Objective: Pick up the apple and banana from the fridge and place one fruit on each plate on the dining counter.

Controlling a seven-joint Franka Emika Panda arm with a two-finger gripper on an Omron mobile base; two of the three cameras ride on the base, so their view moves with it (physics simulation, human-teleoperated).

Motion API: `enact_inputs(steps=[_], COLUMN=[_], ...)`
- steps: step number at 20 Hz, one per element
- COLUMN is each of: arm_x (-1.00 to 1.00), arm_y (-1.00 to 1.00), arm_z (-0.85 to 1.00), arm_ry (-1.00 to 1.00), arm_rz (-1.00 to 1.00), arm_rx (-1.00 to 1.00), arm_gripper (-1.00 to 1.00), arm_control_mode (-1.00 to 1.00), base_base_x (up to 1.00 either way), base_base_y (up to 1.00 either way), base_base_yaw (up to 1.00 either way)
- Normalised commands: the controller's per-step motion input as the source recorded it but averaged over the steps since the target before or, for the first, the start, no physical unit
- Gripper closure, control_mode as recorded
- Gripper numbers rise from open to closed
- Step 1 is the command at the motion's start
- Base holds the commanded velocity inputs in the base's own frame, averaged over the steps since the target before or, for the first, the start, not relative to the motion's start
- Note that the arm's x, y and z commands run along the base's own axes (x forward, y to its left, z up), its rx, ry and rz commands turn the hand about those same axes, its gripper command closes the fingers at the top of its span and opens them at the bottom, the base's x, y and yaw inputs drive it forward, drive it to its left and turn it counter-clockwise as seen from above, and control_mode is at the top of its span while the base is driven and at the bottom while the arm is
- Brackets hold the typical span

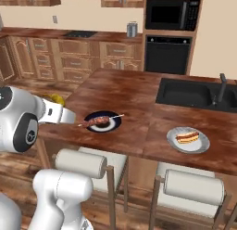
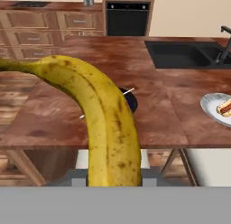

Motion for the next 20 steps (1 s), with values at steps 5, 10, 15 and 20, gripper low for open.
enact_inputs(steps=[5, 10, 15, 20], arm_x=[0.00, 0.00, 0.00, 0.00], arm_y=[0.00, 0.00, 0.00, 0.00], arm_z=[0.00, 0.00, 0.00, 0.00], arm_ry=[0.00, 0.00, 0.00, 0.00], arm_rz=[0.00, 0.00, 0.00, 0.00], arm_rx=[0.00, 0.00, 0.00, 0.00], arm_gripper=[1.00, 1.00, 1.00, 1.00], arm_control_mode=[1.00, 1.00, 1.00, 1.00], base_base_x=[0.01, 0.12, 0.23, 0.36], base_base_y=[-0.43, -0.24, -0.24, -0.34], base_base_yaw=[-0.05, -0.08, -0.08, -0.06])
